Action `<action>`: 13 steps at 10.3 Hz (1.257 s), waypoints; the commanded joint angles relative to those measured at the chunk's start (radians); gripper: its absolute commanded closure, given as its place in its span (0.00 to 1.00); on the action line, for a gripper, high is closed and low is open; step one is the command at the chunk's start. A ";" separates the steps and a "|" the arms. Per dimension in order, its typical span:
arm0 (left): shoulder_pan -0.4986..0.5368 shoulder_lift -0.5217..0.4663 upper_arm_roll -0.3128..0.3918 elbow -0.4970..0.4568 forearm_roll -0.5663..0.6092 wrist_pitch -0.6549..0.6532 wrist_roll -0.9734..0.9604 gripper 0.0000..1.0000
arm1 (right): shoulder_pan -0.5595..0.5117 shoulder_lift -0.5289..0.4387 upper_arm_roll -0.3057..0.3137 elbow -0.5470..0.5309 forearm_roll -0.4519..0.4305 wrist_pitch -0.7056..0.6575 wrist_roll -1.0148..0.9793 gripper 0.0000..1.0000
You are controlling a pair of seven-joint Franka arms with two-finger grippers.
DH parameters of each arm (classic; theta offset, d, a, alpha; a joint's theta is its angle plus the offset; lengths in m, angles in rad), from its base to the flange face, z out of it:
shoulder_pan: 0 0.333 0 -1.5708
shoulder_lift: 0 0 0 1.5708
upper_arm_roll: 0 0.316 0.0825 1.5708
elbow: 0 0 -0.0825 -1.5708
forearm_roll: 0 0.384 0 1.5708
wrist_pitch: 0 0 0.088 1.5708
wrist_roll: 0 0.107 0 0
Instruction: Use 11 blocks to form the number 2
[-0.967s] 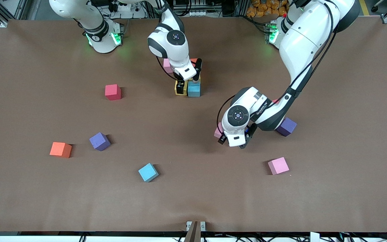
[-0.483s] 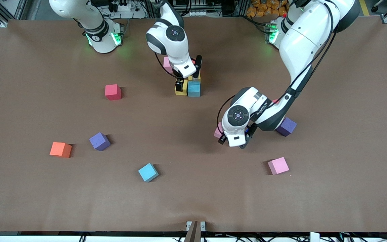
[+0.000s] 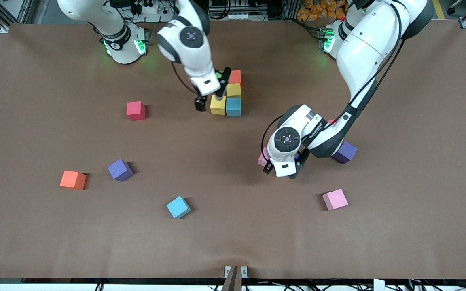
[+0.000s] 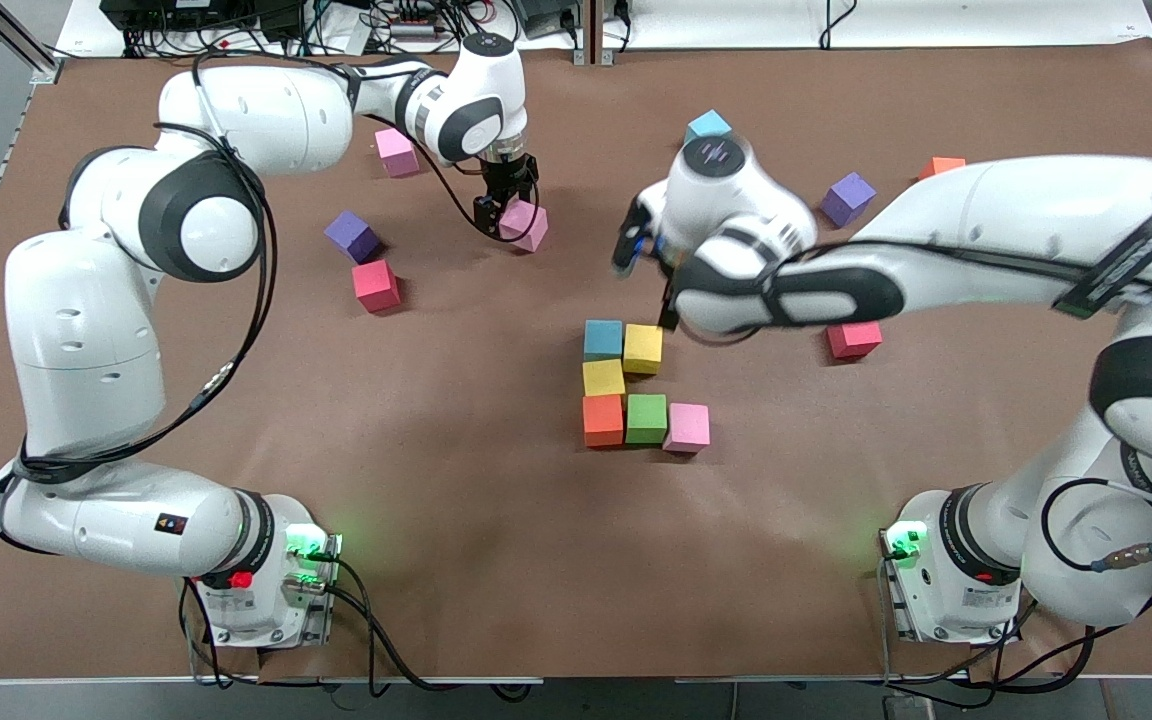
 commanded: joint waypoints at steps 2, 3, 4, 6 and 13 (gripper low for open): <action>-0.003 -0.007 0.005 0.007 -0.007 -0.010 -0.014 0.00 | -0.194 0.001 0.012 0.069 0.008 0.006 0.001 0.00; -0.003 -0.007 0.005 0.007 -0.005 -0.010 -0.014 0.00 | -0.248 0.039 0.012 0.126 0.008 0.008 0.001 0.00; -0.003 -0.007 0.003 0.007 -0.007 -0.010 -0.017 0.00 | -0.282 0.090 0.012 0.194 0.008 0.006 0.001 0.00; -0.003 -0.007 0.005 0.005 -0.007 -0.010 -0.018 0.00 | -0.333 0.222 0.012 0.354 0.002 0.006 -0.001 0.00; -0.003 -0.007 0.005 0.005 -0.008 -0.010 -0.018 0.00 | -0.453 0.552 0.012 0.739 0.004 0.043 0.087 0.00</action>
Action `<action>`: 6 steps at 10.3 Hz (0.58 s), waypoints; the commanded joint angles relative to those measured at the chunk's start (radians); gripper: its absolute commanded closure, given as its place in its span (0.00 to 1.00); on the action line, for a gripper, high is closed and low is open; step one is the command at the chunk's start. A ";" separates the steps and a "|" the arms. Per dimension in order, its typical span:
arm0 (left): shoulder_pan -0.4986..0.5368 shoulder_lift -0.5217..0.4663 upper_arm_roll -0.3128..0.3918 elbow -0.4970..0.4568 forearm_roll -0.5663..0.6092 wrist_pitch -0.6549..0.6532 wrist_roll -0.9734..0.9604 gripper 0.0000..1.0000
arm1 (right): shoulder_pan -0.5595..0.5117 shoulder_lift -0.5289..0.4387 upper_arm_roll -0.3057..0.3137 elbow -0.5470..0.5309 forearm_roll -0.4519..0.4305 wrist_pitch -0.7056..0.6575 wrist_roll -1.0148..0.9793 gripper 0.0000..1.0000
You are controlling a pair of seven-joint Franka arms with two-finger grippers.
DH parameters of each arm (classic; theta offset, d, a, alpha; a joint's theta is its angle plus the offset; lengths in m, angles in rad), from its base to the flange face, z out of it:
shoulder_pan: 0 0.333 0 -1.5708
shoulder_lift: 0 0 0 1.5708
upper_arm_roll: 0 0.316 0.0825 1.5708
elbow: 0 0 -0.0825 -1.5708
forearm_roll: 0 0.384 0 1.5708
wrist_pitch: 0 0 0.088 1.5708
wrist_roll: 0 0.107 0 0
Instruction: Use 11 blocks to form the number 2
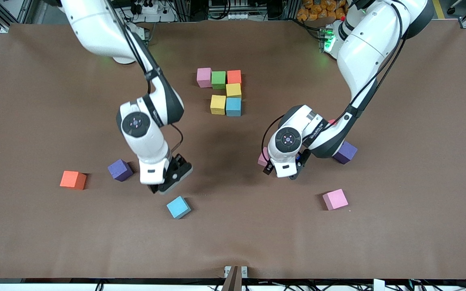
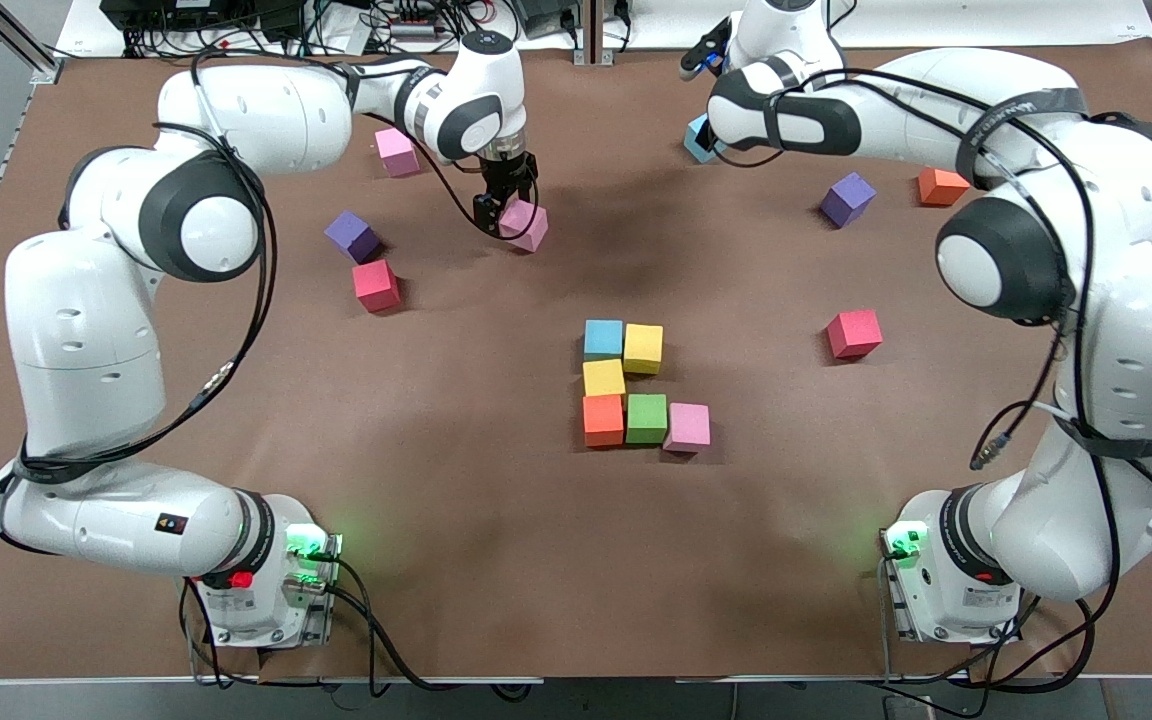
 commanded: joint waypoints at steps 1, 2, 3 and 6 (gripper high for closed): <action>-0.004 -0.007 0.003 -0.001 -0.008 -0.010 -0.017 0.00 | -0.054 0.072 0.015 0.082 0.012 0.032 0.040 0.00; -0.004 -0.007 0.003 -0.001 -0.008 -0.010 -0.017 0.00 | -0.053 0.090 0.015 0.082 0.021 0.063 0.091 0.00; -0.004 -0.007 0.003 -0.001 -0.008 -0.010 -0.017 0.00 | -0.051 0.103 0.015 0.085 0.021 0.082 0.122 0.00; -0.004 -0.007 0.003 -0.001 -0.008 -0.010 -0.017 0.00 | -0.050 0.129 0.015 0.108 0.030 0.083 0.154 0.00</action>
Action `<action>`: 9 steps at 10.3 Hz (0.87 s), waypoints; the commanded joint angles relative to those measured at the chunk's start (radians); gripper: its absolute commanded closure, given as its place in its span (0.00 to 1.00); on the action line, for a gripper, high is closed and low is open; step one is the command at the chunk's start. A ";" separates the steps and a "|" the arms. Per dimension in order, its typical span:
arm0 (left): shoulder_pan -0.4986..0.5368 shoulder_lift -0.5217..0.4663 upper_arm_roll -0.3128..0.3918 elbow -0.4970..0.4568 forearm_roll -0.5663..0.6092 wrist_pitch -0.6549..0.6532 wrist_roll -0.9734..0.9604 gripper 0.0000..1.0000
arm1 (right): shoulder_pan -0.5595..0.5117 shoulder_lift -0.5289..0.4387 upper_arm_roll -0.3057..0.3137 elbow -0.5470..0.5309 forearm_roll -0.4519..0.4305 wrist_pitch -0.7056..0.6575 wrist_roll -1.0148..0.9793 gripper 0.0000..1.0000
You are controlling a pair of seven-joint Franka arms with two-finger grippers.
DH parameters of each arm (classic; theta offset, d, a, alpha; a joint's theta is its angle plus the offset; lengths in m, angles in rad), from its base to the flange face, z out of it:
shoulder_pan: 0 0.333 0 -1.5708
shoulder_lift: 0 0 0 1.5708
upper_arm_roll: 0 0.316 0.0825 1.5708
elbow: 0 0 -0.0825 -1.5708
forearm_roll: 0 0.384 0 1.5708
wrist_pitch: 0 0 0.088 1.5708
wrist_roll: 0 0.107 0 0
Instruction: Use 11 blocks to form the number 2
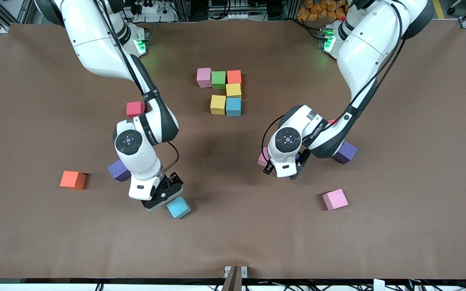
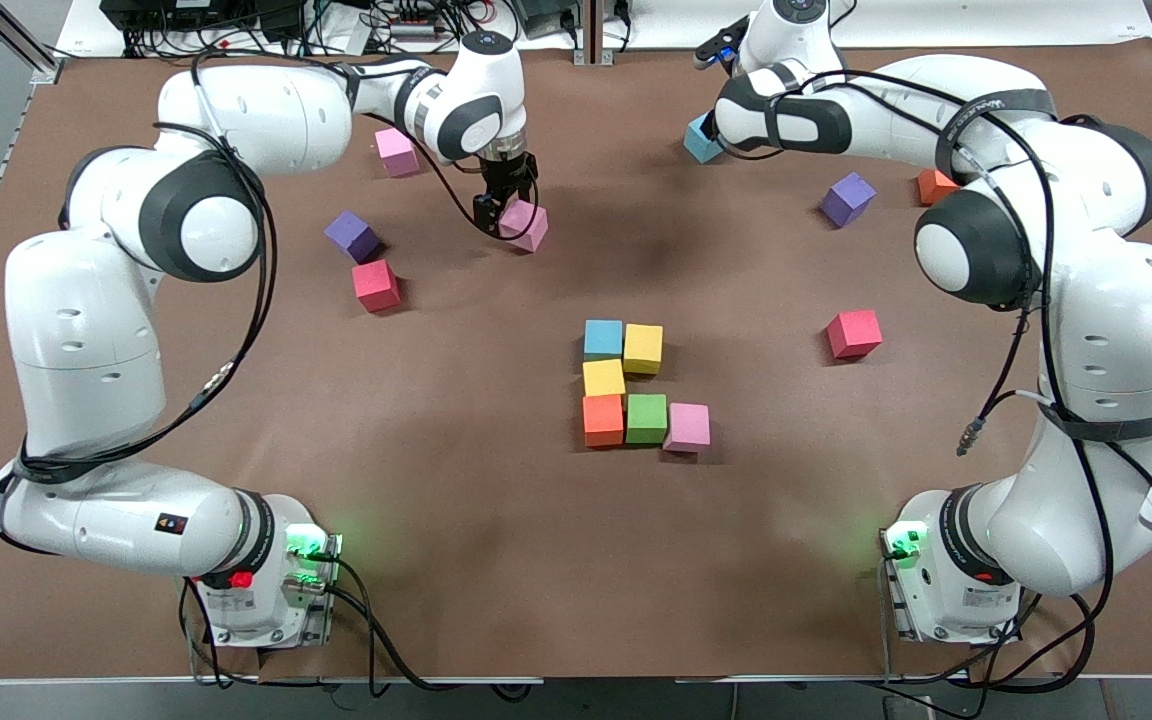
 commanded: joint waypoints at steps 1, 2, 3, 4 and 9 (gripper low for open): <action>-0.004 -0.007 0.003 0.000 -0.008 -0.010 -0.017 0.00 | -0.004 0.034 0.005 0.055 0.013 -0.002 0.027 0.00; -0.004 -0.007 0.003 0.000 -0.008 -0.010 -0.017 0.00 | -0.006 0.038 0.005 0.061 0.014 -0.002 0.027 0.00; -0.004 -0.007 0.003 0.000 -0.008 -0.010 -0.018 0.00 | -0.004 0.047 0.007 0.069 0.017 -0.002 0.027 0.00; -0.004 -0.007 0.003 0.000 -0.008 -0.010 -0.018 0.00 | -0.004 0.058 0.007 0.077 0.017 -0.002 0.025 0.00; -0.004 -0.007 0.003 0.000 -0.008 -0.010 -0.018 0.00 | -0.004 0.118 0.007 0.154 0.017 0.005 0.025 0.00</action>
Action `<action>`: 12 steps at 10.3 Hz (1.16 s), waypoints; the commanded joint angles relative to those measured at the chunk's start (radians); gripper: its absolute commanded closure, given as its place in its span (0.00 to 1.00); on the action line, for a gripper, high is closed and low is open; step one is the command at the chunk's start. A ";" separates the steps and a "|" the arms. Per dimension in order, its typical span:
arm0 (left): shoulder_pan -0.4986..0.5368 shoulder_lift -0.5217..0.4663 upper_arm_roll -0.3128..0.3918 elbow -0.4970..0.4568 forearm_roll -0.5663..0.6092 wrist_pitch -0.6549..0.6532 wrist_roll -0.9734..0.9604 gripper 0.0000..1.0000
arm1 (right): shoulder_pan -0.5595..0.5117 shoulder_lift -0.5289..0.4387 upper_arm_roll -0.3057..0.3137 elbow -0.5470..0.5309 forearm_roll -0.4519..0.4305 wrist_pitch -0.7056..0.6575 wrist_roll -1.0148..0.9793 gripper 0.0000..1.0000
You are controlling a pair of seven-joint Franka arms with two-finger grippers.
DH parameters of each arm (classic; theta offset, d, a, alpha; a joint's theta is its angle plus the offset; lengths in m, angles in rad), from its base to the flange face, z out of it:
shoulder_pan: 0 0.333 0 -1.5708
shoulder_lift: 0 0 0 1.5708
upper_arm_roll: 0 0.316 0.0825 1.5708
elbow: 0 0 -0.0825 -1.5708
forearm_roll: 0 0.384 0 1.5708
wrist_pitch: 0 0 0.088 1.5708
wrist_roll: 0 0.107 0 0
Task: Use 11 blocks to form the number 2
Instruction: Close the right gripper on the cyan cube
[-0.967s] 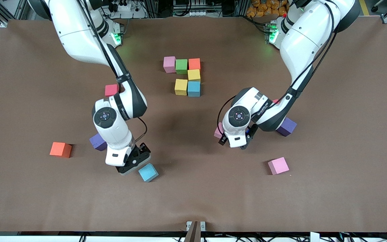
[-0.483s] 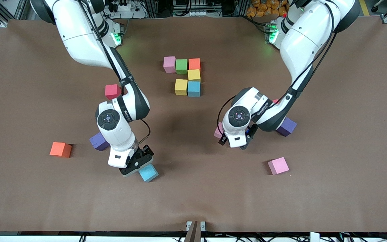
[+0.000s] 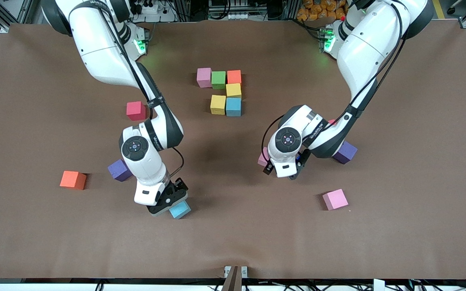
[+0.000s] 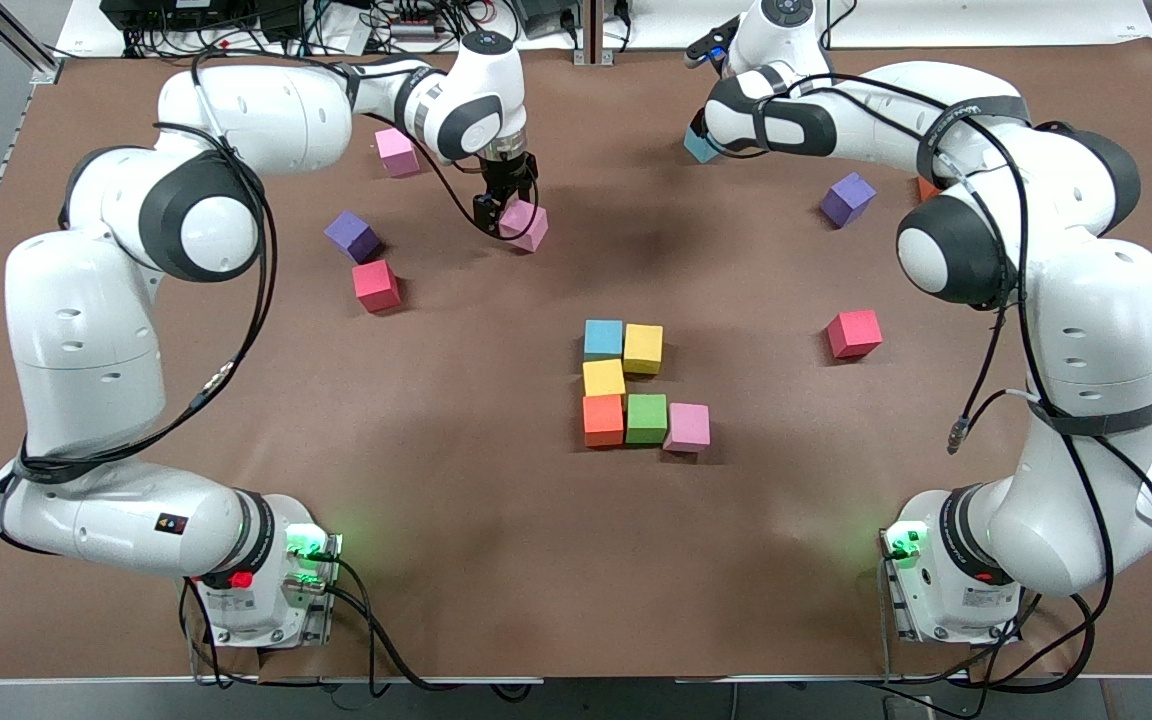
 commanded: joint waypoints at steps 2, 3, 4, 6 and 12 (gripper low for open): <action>-0.003 -0.007 0.003 0.000 -0.008 -0.010 -0.017 0.00 | -0.003 0.056 0.005 0.052 0.013 0.046 0.010 0.00; -0.003 -0.007 0.003 0.000 -0.008 -0.010 -0.017 0.00 | -0.003 0.059 0.005 0.054 0.013 0.052 0.010 0.00; -0.003 -0.007 0.003 0.000 -0.008 -0.010 -0.015 0.00 | -0.005 0.060 0.005 0.054 0.013 0.052 0.009 0.00; -0.001 -0.007 0.003 0.000 -0.008 -0.010 -0.014 0.00 | -0.003 0.063 0.005 0.058 0.013 0.055 0.010 0.00; -0.001 -0.007 0.003 0.000 -0.010 -0.013 -0.018 0.00 | -0.002 0.071 0.003 0.066 0.028 0.057 0.013 0.00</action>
